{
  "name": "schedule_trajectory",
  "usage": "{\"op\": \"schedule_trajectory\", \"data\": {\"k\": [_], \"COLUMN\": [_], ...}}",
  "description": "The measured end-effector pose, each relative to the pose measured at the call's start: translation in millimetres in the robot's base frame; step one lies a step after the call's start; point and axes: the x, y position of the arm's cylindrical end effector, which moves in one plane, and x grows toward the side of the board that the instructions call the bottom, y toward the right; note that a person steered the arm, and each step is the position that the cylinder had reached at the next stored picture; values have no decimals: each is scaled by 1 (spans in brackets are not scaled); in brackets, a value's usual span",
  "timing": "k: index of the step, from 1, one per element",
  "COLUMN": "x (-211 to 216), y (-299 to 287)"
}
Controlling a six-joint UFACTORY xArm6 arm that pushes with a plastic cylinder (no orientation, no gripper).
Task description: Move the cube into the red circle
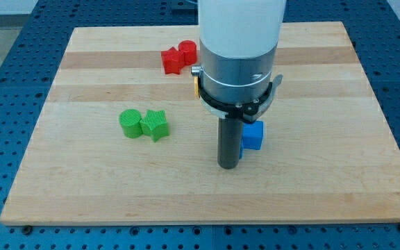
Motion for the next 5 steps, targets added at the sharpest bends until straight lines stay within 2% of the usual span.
{"op": "schedule_trajectory", "data": {"k": [5], "x": [6], "y": [18]}}
